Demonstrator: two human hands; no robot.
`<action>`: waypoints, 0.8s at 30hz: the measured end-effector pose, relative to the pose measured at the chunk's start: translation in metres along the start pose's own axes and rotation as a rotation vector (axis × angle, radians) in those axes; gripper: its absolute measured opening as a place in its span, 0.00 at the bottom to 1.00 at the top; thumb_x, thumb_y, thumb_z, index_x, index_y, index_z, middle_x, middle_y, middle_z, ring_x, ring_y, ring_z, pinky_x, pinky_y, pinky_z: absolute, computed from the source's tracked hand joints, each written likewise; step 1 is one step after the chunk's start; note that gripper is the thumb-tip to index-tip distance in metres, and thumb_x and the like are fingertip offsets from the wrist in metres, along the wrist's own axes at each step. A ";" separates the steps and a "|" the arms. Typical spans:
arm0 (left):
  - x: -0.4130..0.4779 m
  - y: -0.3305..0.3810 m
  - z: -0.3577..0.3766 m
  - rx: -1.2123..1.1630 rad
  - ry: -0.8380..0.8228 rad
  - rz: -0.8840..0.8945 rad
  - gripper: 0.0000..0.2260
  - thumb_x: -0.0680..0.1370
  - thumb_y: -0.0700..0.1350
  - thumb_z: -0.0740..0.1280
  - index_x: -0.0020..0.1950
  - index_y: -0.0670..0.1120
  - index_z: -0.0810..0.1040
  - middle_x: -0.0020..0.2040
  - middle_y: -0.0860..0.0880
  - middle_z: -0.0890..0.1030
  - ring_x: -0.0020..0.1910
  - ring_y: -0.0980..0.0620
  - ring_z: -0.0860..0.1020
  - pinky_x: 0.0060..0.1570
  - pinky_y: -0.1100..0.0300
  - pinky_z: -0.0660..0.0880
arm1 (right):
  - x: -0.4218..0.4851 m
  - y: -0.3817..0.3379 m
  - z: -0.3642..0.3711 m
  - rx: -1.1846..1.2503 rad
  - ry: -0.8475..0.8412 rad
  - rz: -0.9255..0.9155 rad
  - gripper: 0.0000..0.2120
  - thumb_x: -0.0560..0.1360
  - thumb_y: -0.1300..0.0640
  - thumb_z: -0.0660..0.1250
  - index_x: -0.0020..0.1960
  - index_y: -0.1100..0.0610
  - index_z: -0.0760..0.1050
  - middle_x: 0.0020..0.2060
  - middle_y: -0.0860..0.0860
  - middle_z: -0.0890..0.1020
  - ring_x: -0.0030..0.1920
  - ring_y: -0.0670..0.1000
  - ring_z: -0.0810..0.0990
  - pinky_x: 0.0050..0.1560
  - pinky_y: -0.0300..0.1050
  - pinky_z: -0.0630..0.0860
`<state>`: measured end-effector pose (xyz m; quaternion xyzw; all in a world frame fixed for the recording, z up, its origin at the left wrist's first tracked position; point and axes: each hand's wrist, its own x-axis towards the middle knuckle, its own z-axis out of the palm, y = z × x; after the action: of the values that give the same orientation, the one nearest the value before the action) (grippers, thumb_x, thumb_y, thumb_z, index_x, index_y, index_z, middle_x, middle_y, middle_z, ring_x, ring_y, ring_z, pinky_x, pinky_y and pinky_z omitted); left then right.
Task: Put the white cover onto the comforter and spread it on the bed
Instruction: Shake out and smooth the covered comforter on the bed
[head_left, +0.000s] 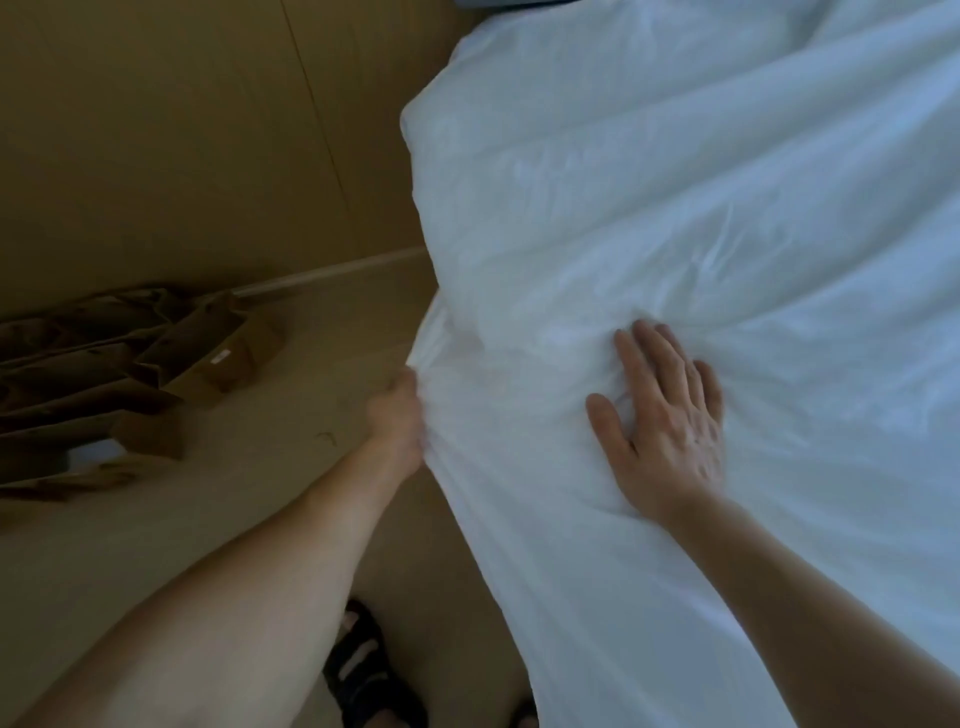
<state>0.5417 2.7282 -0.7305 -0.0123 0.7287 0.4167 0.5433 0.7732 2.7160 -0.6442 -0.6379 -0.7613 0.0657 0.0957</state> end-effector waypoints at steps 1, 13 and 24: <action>0.008 -0.001 -0.013 0.051 0.080 0.044 0.15 0.82 0.52 0.63 0.61 0.43 0.79 0.51 0.47 0.80 0.53 0.44 0.79 0.60 0.47 0.77 | 0.003 -0.003 0.000 0.005 0.010 -0.005 0.32 0.78 0.39 0.52 0.78 0.54 0.61 0.77 0.52 0.63 0.78 0.52 0.56 0.76 0.50 0.48; 0.021 0.010 -0.040 -0.212 -0.184 -0.051 0.08 0.81 0.44 0.62 0.49 0.43 0.79 0.44 0.48 0.83 0.45 0.48 0.79 0.48 0.55 0.76 | 0.039 -0.004 0.008 -0.102 -0.132 0.132 0.34 0.78 0.35 0.46 0.81 0.46 0.47 0.81 0.47 0.50 0.80 0.48 0.43 0.78 0.55 0.42; 0.039 0.132 0.026 -0.057 -0.494 -0.116 0.16 0.83 0.51 0.59 0.62 0.44 0.80 0.55 0.44 0.85 0.55 0.46 0.82 0.57 0.51 0.78 | 0.084 -0.038 0.009 -0.082 -0.148 0.107 0.37 0.76 0.32 0.43 0.81 0.45 0.46 0.81 0.48 0.48 0.80 0.50 0.43 0.78 0.56 0.43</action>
<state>0.4839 2.8474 -0.6849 0.0331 0.5598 0.3956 0.7274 0.7205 2.7922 -0.6391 -0.6745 -0.7332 0.0864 0.0095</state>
